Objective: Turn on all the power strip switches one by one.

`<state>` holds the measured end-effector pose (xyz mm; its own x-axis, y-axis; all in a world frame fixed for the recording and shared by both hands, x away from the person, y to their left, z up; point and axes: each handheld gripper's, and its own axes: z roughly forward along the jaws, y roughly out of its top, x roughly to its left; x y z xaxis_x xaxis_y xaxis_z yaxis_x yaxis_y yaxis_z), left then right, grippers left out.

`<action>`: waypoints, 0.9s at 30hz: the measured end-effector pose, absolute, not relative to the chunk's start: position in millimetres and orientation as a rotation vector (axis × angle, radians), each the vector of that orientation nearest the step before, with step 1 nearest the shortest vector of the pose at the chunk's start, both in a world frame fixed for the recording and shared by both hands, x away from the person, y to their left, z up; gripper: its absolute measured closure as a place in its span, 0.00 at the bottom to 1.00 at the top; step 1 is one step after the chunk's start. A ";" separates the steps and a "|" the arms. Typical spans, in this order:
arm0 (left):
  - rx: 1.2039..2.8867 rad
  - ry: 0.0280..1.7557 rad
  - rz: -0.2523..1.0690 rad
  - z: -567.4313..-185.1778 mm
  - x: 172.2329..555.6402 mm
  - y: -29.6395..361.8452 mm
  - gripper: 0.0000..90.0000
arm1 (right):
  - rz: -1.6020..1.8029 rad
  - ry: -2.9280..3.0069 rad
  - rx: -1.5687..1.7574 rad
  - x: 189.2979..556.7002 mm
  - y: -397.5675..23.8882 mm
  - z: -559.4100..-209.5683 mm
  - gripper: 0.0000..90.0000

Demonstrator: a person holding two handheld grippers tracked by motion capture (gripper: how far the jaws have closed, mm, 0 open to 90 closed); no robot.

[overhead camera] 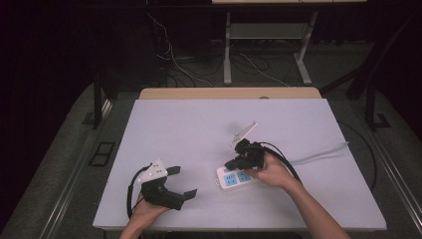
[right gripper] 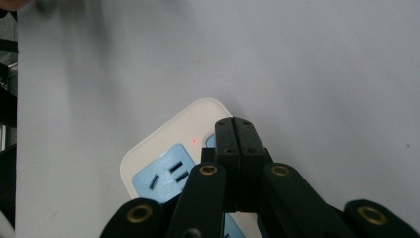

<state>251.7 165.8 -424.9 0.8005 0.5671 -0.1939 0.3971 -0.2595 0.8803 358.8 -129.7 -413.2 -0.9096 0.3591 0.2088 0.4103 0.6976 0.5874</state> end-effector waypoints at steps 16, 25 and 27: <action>1.878 0.731 0.189 -424.5 251.4 165.6 0.00 | -1.144 -2.776 -0.763 351.1 -162.5 -384.6 0.90; 1.874 0.732 0.187 -424.6 251.4 165.5 0.00 | -1.158 -2.821 -0.967 339.5 -182.6 -382.5 0.33; 1.874 0.733 0.188 -424.6 251.2 165.4 0.00 | -1.181 -2.823 -1.002 336.2 -187.1 -380.9 0.21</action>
